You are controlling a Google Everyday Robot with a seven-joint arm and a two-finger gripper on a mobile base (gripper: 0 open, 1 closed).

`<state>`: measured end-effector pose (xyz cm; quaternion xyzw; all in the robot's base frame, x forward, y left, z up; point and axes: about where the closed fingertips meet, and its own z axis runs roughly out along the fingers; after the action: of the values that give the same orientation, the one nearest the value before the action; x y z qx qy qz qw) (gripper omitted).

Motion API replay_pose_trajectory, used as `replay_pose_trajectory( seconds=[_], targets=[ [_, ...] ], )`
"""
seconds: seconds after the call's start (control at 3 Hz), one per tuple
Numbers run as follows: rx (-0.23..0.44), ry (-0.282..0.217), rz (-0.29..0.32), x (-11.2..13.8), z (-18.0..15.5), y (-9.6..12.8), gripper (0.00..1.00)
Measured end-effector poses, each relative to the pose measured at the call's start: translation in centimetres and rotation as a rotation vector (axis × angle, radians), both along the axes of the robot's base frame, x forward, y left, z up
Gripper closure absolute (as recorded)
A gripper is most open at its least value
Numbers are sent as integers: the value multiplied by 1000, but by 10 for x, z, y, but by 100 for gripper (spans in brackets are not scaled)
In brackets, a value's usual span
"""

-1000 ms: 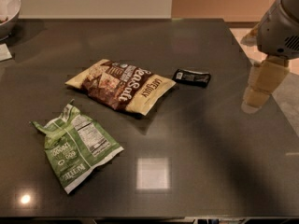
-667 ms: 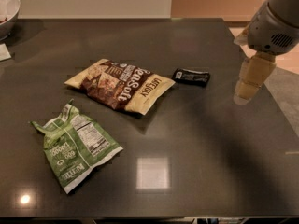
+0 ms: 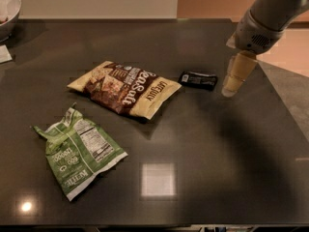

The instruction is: Pick rxbar chocolate

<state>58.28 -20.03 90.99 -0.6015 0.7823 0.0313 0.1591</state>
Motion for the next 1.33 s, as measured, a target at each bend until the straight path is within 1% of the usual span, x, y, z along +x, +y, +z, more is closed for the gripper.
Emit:
replay_pose_trajectory(
  seconds=[0.33,0.67,1.0,1.33],
  targets=[
    [31,26,-36,40,-25,0,0],
    [45,61,-72,72,-52,-1,0],
    [69,81,-79,86,-67,6,0],
    [79,88,-82,94,-79,13,0]
  ],
)
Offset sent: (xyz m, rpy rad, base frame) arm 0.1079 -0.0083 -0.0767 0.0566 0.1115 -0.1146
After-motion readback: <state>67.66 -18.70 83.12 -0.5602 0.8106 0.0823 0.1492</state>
